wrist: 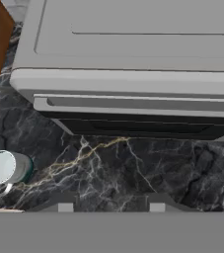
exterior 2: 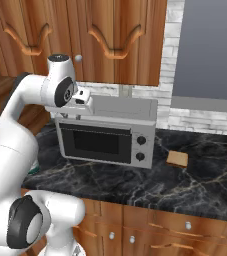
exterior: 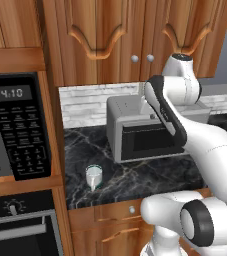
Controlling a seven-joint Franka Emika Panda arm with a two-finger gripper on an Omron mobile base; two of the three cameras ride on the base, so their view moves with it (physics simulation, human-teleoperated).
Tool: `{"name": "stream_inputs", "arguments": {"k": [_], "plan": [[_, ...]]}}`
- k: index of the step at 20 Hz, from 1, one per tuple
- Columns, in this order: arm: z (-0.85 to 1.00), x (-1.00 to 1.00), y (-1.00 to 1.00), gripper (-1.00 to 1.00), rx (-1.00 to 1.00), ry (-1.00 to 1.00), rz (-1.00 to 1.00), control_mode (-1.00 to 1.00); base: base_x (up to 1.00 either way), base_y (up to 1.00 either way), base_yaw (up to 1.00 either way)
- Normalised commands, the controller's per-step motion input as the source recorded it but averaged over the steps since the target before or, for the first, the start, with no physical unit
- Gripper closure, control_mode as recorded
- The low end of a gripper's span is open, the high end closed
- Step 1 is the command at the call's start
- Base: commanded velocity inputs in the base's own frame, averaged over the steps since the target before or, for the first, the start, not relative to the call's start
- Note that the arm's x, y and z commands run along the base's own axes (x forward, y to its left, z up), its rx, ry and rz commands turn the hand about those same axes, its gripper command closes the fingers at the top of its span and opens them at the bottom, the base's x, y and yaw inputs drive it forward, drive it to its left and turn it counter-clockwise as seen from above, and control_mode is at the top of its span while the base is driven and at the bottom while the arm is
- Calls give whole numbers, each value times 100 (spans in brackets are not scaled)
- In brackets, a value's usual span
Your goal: Pick the mug from the counter and place it inside the microwave. Then close the microwave.
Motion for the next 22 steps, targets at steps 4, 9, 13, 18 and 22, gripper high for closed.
{"name": "stream_inputs", "arguments": {"k": [4, 9, 13, 18, 22], "plan": [[0, -3, 0, -100, 0, 0, 0, -100, 0, 0, 0], [0, -49, 1, -100, 2, 0, 0, -100, 0, 0, 0], [-10, -22, 37, -100, 0, 3, 0, -100, 0, 0, 0], [-35, 0, 75, -100, 0, 0, -3, -100, 0, 0, 0], [-35, 0, 84, -100, 0, 0, -4, -100, 0, 0, 0]]}}
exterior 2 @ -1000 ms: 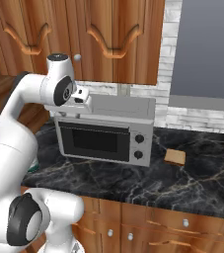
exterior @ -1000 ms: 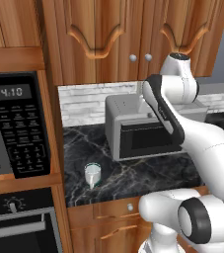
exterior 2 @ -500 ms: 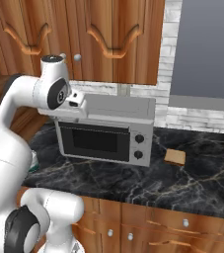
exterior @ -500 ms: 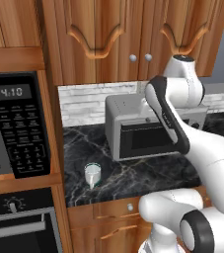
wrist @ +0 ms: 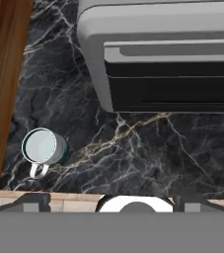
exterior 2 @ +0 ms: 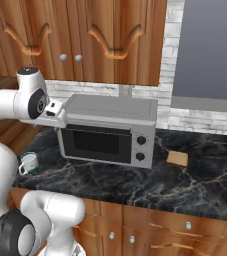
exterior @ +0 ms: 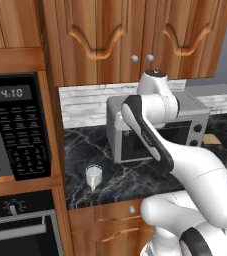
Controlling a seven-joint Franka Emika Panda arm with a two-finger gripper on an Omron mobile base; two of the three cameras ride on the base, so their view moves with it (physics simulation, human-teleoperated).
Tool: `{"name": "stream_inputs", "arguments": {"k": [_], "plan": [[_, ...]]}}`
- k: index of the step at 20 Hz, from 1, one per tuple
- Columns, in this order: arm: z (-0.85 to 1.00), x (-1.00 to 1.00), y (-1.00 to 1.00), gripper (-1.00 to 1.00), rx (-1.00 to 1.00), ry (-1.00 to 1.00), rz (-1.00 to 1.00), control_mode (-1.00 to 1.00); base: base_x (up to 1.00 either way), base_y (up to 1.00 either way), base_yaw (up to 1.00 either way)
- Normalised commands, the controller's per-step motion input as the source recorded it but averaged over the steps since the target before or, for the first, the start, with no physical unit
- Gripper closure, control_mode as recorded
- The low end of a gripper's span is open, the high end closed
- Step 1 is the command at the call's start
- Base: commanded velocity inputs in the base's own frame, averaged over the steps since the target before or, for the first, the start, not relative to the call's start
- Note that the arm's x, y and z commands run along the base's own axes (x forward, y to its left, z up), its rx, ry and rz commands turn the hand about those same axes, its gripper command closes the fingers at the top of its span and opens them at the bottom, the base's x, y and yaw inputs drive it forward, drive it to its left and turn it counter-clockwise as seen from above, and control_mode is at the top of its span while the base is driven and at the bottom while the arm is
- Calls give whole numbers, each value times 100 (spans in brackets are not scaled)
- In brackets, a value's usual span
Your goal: Pick the mug from the counter and place it inside the microwave. Then close the microwave.
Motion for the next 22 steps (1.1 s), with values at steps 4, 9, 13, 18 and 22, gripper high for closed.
{"name": "stream_inputs", "arguments": {"k": [4, 9, 13, 18, 22], "plan": [[-43, 0, 69, -100, 0, 0, -12, -100, 0, 0, 0], [-14, -2, 52, -100, 1, 5, -6, -100, 0, 0, 0], [-24, 0, 41, -100, 2, 3, 0, -100, 0, 0, 0], [-30, 0, 27, -100, 2, 3, 0, -100, 0, 0, 0], [-40, 0, 26, -100, 0, 5, 0, -100, 0, 0, 0]]}}
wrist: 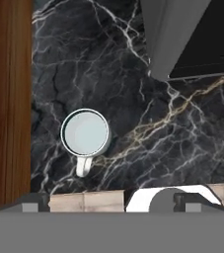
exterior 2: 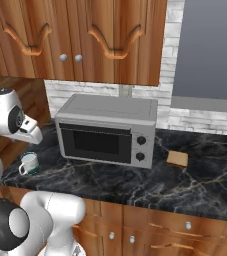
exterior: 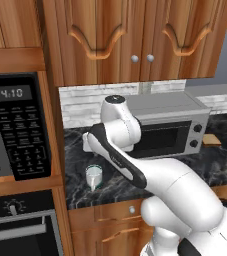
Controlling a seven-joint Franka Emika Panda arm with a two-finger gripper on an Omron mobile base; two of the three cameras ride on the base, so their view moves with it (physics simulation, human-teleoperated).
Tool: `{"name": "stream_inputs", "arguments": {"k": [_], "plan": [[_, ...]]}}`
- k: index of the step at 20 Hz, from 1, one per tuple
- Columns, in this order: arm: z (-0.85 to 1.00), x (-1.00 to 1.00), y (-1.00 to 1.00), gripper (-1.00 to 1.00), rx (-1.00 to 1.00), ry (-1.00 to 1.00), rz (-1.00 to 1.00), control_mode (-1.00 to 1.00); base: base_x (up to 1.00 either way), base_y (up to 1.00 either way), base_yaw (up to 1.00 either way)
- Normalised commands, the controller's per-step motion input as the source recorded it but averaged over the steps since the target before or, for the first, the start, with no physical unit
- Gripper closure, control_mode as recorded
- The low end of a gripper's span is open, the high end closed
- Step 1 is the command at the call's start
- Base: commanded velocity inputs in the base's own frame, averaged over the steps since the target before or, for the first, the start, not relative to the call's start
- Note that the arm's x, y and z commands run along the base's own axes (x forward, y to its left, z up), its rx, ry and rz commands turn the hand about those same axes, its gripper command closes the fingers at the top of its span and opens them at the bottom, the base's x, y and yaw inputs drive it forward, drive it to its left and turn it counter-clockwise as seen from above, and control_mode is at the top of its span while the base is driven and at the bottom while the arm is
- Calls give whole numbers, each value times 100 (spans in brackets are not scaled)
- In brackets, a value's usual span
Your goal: Pick the mug from the counter and place it inside the microwave. Then close the microwave.
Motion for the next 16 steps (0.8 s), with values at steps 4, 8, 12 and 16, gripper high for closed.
{"name": "stream_inputs", "arguments": {"k": [4, 8, 12, 16], "plan": [[-42, 0, 28, -100, 0, 1, 0, -100, 0, 0, 0], [-44, 0, 9, -100, 3, 0, 0, -100, 0, 0, 0], [-49, 0, 2, -100, 4, 0, 0, -100, 0, 0, 0], [-43, 0, 13, -100, 2, 0, 0, -100, 0, 0, 0]]}}
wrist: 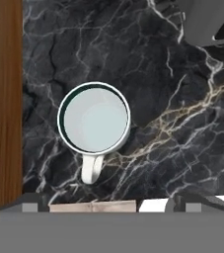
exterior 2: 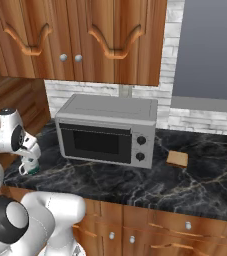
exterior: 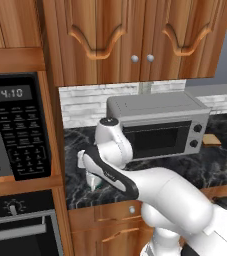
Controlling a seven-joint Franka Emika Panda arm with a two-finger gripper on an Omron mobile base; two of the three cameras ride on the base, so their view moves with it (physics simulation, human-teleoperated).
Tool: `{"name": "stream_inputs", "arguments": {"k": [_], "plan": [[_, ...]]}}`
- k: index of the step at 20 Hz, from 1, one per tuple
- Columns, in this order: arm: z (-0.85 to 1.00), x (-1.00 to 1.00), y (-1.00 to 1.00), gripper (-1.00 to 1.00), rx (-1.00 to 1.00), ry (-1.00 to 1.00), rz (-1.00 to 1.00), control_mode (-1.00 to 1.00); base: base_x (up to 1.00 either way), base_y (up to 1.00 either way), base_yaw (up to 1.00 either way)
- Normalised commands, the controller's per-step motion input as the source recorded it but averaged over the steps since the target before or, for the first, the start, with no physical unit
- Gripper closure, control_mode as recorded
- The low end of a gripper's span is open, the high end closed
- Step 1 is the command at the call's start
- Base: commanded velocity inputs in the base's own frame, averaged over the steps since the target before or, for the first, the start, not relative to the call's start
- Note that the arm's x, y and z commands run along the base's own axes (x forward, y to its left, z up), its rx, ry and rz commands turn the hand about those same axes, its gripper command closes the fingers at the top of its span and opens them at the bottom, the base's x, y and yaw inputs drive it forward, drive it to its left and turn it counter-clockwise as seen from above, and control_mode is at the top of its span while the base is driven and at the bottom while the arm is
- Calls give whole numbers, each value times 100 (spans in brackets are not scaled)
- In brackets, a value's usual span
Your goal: Pick the mug from the counter and place it inside the microwave. Then close the microwave.
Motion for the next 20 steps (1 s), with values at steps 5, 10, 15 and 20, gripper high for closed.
{"name": "stream_inputs", "arguments": {"k": [5, 10, 15, 20], "plan": [[-35, 0, 27, -100, 0, 0, 0, -100, 0, 0, 0], [-22, 0, 19, -100, 0, 0, 0, -100, 0, 0, 0], [-6, 2, 2, -100, 0, 0, 0, -100, 0, 0, 0], [-7, 6, 0, -100, 0, 0, -1, -100, 0, 0, 0]]}}
